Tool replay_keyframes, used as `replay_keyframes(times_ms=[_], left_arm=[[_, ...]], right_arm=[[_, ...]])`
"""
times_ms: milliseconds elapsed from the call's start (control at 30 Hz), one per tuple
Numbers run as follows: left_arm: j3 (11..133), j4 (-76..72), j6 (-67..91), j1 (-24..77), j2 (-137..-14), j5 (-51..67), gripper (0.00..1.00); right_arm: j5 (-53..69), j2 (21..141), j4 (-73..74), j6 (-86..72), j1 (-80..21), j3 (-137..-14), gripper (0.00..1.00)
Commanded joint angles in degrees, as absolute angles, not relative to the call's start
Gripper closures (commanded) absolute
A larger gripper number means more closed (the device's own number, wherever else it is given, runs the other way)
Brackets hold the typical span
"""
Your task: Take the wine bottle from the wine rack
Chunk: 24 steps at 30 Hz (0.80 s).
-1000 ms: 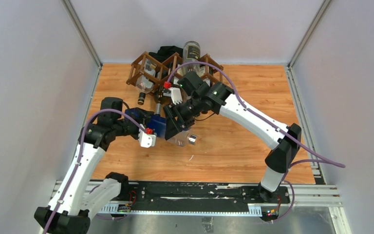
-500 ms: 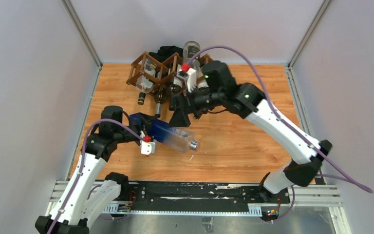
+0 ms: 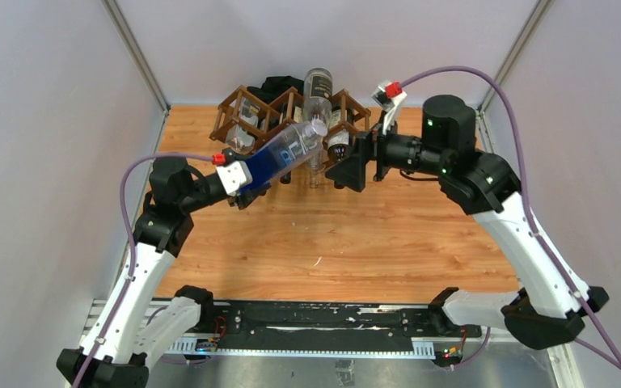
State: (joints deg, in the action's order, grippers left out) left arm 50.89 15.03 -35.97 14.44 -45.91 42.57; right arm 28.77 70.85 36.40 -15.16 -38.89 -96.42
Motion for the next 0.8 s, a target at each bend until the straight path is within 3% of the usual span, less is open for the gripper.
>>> replay_keyframes(times_ms=[0, 167, 400, 767], left_arm=[[56.5, 1.6, -10.4, 14.7, -48.5, 52.1, 1.00], [58.3, -4.4, 2.5, 14.7, -52.2, 58.7, 1.00], [59.9, -4.3, 11.7, 14.9, -54.0, 72.3, 1.00], [59.6, -4.1, 16.2, 16.5, -54.0, 76.3, 1.00]], right_arm=[[28.0, 65.7, 32.8, -13.7, -38.4, -93.5, 0.03], [31.9, 65.6, 27.3, -13.8, -38.4, -91.4, 0.03], [38.7, 67.2, 6.9, -18.5, -38.5, -84.8, 0.02], [40.3, 76.2, -5.2, -24.3, -43.5, -86.8, 0.01]])
